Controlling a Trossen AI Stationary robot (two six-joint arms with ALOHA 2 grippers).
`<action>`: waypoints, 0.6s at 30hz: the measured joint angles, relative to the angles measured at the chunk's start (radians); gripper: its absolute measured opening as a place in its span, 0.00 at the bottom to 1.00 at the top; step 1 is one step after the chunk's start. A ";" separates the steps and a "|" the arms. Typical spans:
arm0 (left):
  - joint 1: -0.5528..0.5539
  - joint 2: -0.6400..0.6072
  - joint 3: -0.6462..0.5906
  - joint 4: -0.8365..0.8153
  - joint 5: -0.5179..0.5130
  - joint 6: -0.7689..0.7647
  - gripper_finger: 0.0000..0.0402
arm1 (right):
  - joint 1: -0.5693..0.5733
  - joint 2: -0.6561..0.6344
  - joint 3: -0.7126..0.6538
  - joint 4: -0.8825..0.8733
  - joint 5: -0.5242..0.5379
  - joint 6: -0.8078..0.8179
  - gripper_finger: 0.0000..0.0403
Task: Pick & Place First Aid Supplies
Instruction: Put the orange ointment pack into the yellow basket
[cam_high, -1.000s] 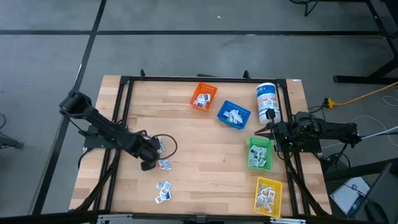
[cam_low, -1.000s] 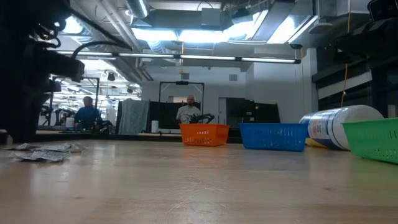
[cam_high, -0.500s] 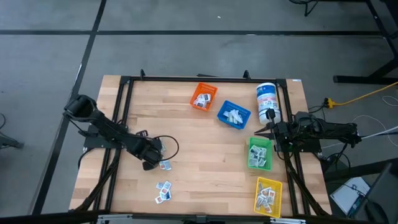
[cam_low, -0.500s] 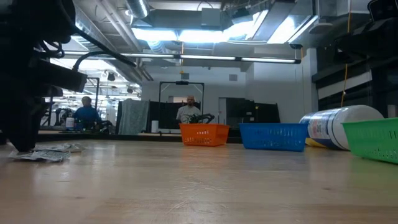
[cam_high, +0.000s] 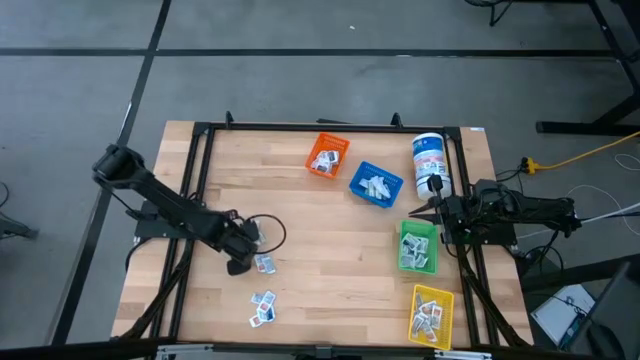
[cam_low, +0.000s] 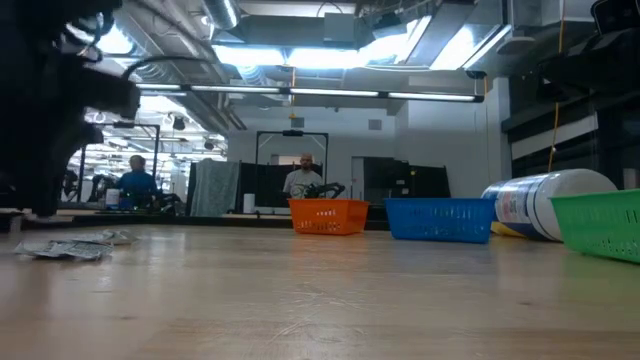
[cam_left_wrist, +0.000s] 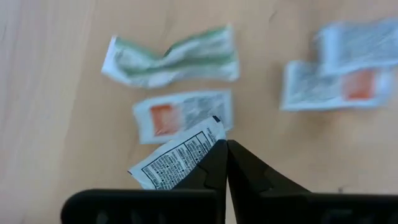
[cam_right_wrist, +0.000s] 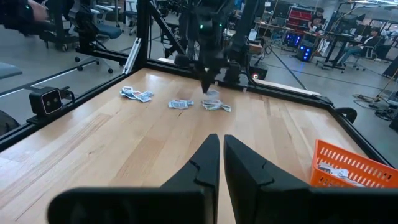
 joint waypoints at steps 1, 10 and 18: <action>0.000 -0.017 0.001 0.012 0.000 0.000 0.00 | 0.000 0.000 0.000 0.000 0.000 0.000 0.06; 0.000 -0.158 0.002 0.287 -0.031 0.107 0.00 | 0.000 0.000 0.000 0.000 0.000 0.000 0.06; 0.003 -0.215 0.003 0.585 -0.074 0.334 0.00 | 0.000 0.000 0.000 0.000 0.000 0.000 0.06</action>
